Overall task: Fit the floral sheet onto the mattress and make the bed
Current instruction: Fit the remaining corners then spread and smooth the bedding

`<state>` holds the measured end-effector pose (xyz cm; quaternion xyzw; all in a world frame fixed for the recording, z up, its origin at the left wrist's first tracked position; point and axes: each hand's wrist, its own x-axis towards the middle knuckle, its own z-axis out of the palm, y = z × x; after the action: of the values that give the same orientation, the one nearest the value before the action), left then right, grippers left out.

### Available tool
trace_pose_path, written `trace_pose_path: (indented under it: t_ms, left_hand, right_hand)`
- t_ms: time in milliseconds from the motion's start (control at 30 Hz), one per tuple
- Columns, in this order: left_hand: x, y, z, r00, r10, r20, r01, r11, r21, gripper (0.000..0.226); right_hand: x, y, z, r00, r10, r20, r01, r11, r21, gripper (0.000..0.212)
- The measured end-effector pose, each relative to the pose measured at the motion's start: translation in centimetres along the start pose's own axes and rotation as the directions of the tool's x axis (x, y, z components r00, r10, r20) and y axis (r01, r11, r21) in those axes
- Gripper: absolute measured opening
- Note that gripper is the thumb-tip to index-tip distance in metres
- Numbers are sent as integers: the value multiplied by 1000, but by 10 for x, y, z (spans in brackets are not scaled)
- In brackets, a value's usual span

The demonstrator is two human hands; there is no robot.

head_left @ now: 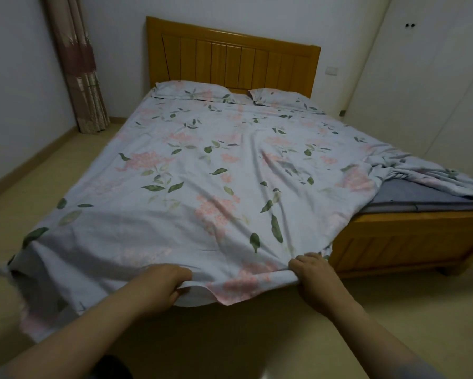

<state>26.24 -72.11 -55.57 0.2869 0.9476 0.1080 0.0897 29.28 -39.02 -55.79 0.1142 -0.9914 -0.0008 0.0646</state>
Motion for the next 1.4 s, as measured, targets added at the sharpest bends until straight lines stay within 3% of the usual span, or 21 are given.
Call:
trace_pose_path:
  t_ms: [200,300,367,400,467,500,600,667,733,833,933,1100,1233,1333,1400]
  left_hand:
    - [2,1,6,1000,-2,20,0,998,59,10]
    - [4,4,7,999,-45,12,44,998,34,52]
    - [5,12,3,990,-108,95,103,993,61,88]
    - [8,15,2,984,-131,120,116,985,125,85]
    - [13,24,0,991,-122,63,106,971,215,36]
    - [13,27,-1,995,-101,13,96,973,208,23]
    - [12,21,2,997,22,-72,-18,998,56,27]
    - [6,15,2,998,-1,-60,-1,1000,-27,27]
    - [2,8,4,999,-47,6,47,997,60,24]
    - [-2,1,10,994,-87,60,72,975,210,38]
    - [-1,-1,19,986,-133,95,106,963,249,52]
    - [-2,-4,27,984,-153,93,136,976,168,44]
    - [-2,-4,25,964,-216,154,202,974,101,28]
    - [-3,-4,25,947,-211,244,197,977,79,36]
    - [-2,-6,26,950,-188,247,173,981,83,27]
  right_hand:
    - [-3,-3,-8,982,52,181,-45,998,-44,15]
    - [1,-6,-10,980,40,195,-38,999,-15,18]
    - [0,-4,-11,989,48,139,-48,999,0,19]
    - [-1,-2,-11,993,61,106,-62,998,3,22]
    - [-5,3,-8,996,79,45,-79,997,3,34]
    - [-6,5,-8,998,66,3,-66,998,19,37]
    - [-9,8,-13,985,-4,-175,17,997,70,15]
    - [-11,6,-16,977,-28,-212,40,998,55,7]
    - [-12,-3,-9,999,-6,-54,5,1000,-19,5]
    - [-8,-18,4,976,95,198,-64,985,-160,20]
    - [1,-24,2,957,148,249,-96,973,-209,19]
    - [14,-25,-16,931,126,342,-50,973,-224,20]
    - [14,-20,-22,934,97,343,-18,974,-226,18]
    - [9,-27,-7,914,116,388,-21,970,-240,22]
    - [8,-31,6,902,132,411,-46,976,-211,23]
